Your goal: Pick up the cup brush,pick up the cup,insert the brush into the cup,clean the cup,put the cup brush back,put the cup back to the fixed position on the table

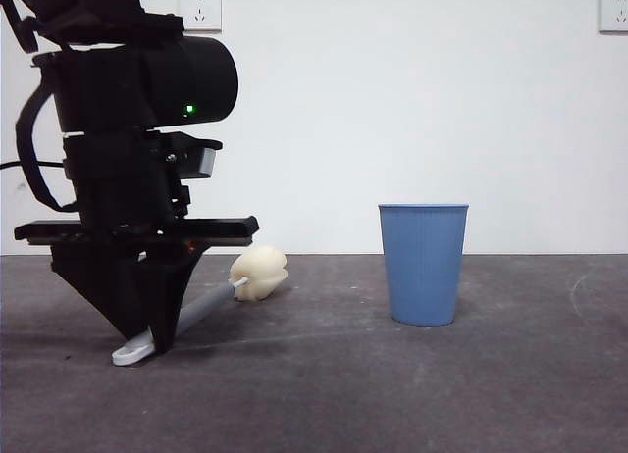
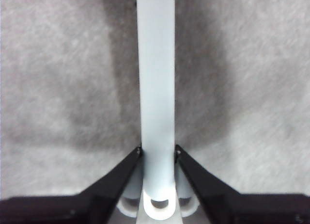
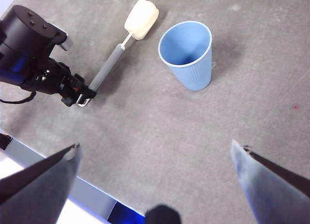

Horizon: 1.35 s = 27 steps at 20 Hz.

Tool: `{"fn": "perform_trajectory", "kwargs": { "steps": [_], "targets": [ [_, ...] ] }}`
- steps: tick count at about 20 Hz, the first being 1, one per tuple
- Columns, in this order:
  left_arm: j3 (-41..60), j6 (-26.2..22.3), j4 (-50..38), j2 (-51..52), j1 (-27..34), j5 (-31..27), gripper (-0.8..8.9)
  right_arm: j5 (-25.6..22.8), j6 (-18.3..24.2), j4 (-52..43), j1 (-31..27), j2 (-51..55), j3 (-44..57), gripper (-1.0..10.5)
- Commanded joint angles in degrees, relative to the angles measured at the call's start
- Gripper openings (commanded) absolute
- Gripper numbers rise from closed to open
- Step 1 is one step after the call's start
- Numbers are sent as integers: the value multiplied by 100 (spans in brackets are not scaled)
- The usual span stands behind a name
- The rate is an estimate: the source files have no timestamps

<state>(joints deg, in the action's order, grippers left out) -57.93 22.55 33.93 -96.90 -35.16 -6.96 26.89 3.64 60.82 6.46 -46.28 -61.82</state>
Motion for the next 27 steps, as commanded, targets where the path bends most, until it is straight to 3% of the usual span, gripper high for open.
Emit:
{"fn": "perform_trajectory", "kwargs": {
  "steps": [1, 7, 10, 13, 16, 18, 27],
  "targets": [
    [44, -31, 37, 192, -2, -39, -6, 0, -42, -33, 7, 4, -11, 563],
    [44, -216, 103, 772, -2, -4, -7, 2, -332, -31, 7, -87, -9, 563],
    [44, -577, 299, 1298, 0, 20, -7, 26, -317, -136, 26, -391, 37, 562],
    [44, -894, 531, 2002, 0, 0, -7, 385, -407, -949, 136, -568, 564, 563],
    [44, -1069, 848, 2756, 0, -11, -7, 413, -442, -2087, 258, -673, 1471, 564],
    [44, -1143, 1097, 3189, 0, -13, -8, 400, -697, -3034, 363, -719, 2052, 564],
    [44, -1342, 1784, 3912, 0, -22, -8, -522, -874, -6170, 903, -1602, 3661, 562]
  ]
}}
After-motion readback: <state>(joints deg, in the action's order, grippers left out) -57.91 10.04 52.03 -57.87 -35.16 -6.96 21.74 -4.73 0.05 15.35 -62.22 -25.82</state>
